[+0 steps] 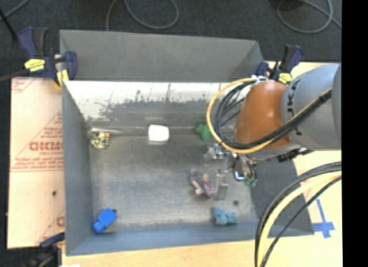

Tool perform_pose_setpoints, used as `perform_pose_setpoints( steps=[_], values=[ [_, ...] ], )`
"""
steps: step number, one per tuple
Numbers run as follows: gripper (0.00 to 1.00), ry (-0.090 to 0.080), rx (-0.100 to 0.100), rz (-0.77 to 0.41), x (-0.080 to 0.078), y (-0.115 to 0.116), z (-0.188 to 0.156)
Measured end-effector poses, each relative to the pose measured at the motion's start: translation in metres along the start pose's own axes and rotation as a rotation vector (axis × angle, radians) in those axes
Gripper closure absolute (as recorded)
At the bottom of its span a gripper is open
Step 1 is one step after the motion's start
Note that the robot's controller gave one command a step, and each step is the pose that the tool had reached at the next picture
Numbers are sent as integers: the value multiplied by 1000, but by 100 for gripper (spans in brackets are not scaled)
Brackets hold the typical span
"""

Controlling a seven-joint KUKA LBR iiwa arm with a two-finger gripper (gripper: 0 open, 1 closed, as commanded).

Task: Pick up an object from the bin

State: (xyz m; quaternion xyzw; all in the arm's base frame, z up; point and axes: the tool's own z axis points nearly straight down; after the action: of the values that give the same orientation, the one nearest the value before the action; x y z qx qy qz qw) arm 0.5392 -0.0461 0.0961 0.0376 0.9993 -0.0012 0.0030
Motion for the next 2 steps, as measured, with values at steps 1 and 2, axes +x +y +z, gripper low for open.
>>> perform_pose_setpoints(
  steps=[1, 2],
  values=[
    [0, 0, 1, -84, 11, 22, -4],
    [100, -2, 1, 157, 51, 19, 26]
  ],
)
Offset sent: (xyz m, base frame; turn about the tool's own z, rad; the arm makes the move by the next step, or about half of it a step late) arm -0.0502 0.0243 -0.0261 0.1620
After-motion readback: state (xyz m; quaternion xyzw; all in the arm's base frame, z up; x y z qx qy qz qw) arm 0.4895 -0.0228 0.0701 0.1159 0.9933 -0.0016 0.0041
